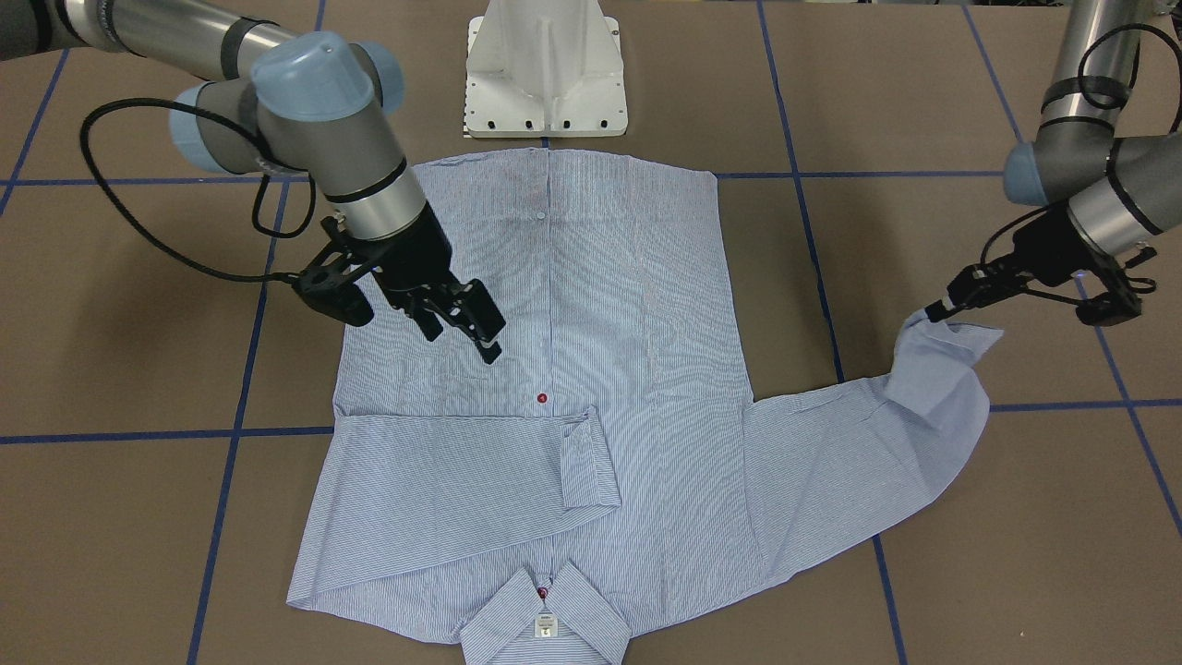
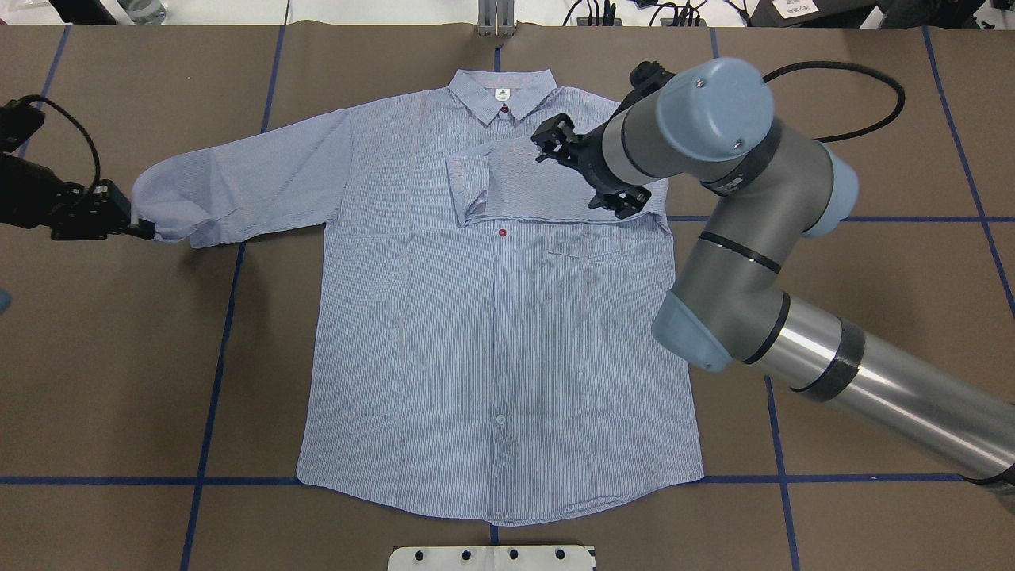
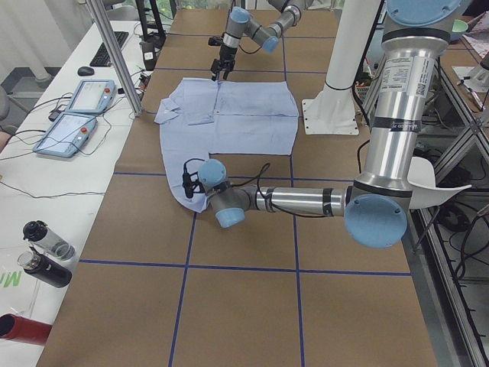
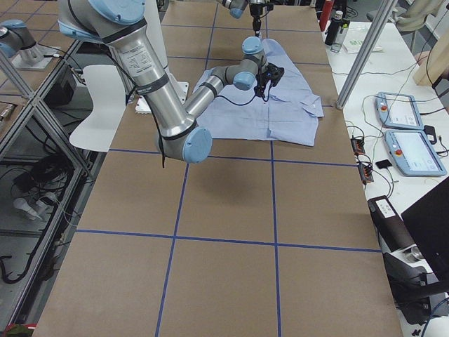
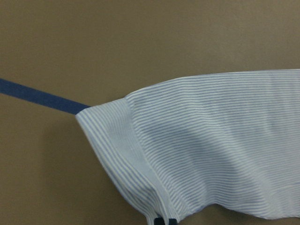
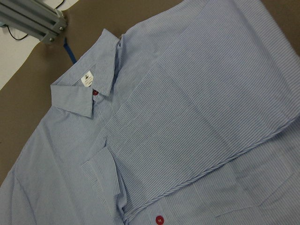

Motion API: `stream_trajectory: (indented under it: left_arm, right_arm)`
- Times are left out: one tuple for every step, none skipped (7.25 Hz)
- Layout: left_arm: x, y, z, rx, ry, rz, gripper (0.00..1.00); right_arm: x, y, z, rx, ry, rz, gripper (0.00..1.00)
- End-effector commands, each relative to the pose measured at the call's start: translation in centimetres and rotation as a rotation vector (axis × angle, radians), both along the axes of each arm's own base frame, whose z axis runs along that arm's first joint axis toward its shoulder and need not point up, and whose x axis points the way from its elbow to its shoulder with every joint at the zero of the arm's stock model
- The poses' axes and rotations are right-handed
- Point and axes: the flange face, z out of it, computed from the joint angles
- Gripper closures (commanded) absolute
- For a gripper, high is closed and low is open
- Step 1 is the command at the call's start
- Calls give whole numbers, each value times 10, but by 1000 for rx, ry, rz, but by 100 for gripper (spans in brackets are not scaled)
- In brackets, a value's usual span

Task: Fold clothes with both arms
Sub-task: 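Fold the sleeve with the left gripper across the chest while the right gripper lifts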

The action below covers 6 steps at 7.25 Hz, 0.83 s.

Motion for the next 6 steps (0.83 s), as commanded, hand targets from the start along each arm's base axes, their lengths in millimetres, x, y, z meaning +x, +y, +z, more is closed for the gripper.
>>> stream_trajectory:
  left_arm:
    - [76, -20, -125, 122, 79, 68, 100]
    - [113, -30, -176, 173, 79, 7, 100]
    - [154, -22, -200, 222, 80, -49, 100]
    - [176, -25, -219, 274, 76, -102, 100]
    - [206, -31, -245, 348, 68, -144, 100]
    - [235, -40, -268, 413, 53, -181, 100]
  right_arm:
    - [46, -23, 34, -10, 29, -15, 0]
    - [56, -27, 44, -6, 44, -17, 0]
    - [61, -30, 52, -3, 59, -18, 0]
    - [68, -33, 60, -6, 71, -11, 0]
    - [78, -37, 66, -11, 76, 2, 0]
    - [92, -44, 71, -20, 78, 20, 0]
